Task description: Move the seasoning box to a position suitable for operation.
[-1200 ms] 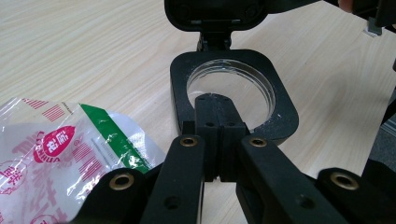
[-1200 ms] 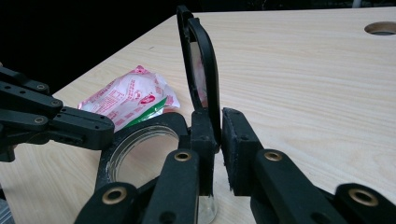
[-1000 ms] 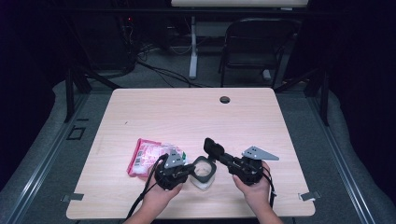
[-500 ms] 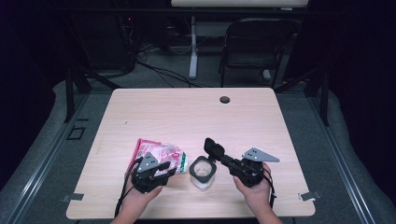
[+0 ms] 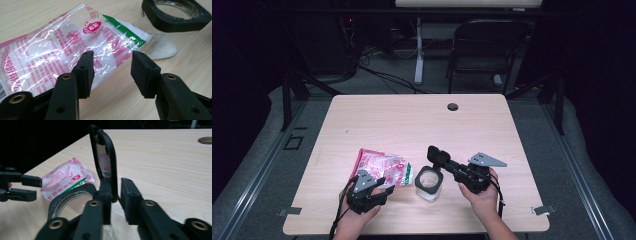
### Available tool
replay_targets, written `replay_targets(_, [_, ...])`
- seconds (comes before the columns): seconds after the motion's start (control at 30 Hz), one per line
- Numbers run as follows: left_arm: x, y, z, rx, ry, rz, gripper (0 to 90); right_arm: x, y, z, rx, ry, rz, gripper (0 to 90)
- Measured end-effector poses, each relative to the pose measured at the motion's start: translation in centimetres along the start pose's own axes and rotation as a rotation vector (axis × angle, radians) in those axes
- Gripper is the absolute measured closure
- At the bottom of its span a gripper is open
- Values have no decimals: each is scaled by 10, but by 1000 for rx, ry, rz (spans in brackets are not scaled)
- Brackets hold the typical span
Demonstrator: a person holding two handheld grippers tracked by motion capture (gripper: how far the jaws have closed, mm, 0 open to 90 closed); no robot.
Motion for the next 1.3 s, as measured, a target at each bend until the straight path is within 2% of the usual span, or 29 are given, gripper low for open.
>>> replay_targets(0.07, [1, -1, 0, 34, 27, -6, 494, -1, 1, 1, -1, 2, 9, 683])
replay_targets(0.13, [3, -3, -1, 77, 72, -6, 461, -4, 0, 0, 2, 14, 10, 660])
replay_targets(0.27, [5, -5, -2, 80, 87, -10, 443, -6, -2, -1, -2, 18, 8, 633])
replay_targets(0.4, [8, -10, -3, 107, 117, -14, 417, -12, -5, 1, -4, 7, 19, 591])
replay_targets(0.57, [9, -14, -4, 123, 121, -28, 416, -12, -8, 1, 12, 13, 18, 576])
replay_targets(0.83, [17, -15, -4, 169, 137, -36, 416, -16, -13, 0, -8, 4, -4, 555])
replay_targets(0.9, [22, -13, -4, 181, 140, -39, 416, -18, -14, 0, 7, 4, 10, 551])
replay_targets(1.3, [36, -7, -2, 202, 130, -33, 413, -32, -20, 2, 13, -35, 17, 548])
Point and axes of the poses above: each handheld gripper's, and its own axes: x roughly forward along the jaws, y roughly out of its top, z roughly to its right, the point moved 4 cm from there along x, roughly forward along the jaws, and after that the axes turned 5 degrees about y, right-handed, at the moved point
